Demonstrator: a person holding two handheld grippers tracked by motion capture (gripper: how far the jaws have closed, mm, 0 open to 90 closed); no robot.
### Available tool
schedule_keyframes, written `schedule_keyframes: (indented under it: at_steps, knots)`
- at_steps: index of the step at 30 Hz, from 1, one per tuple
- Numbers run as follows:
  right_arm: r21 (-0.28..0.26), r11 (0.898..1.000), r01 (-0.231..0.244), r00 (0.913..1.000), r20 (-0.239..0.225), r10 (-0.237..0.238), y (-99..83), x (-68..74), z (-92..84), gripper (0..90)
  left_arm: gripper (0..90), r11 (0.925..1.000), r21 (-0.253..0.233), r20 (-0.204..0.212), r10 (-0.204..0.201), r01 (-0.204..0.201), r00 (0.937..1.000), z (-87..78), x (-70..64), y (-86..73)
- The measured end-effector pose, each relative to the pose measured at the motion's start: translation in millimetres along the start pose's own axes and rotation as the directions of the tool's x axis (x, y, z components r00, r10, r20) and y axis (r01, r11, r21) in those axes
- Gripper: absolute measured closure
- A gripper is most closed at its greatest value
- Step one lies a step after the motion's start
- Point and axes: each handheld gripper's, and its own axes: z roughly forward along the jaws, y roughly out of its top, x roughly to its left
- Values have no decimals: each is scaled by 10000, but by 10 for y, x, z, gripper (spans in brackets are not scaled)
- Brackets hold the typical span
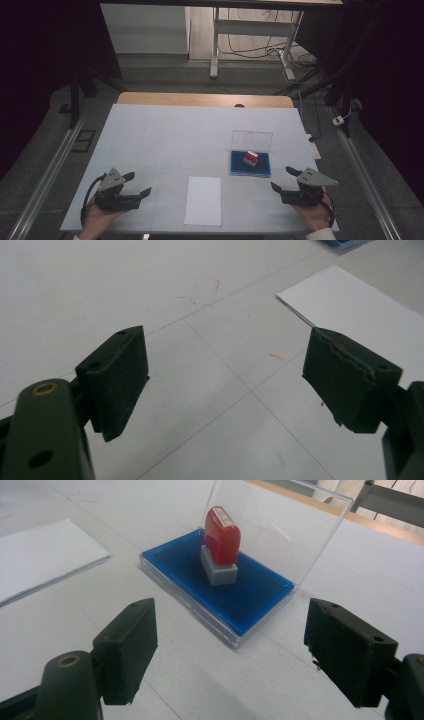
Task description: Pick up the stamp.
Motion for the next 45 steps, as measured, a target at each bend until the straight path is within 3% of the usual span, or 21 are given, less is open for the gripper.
schedule_keyframes:
  at_steps: [21,31,45]
  knots:
    - [189,9998,-36,9999,-101,37,27,13,2,238,193,9999,138,130,-11,9,9999,42,-7,17]
    - [378,9990,-254,9994,-229,263,258,-83,34,262,197,9996,281,101,63,-66,9999,82,-9,19]
    - [946,9955,76,9977,-682,-12,584,-121,266,267,201,9988,470,82,145,-149,9999,132,-4,10]
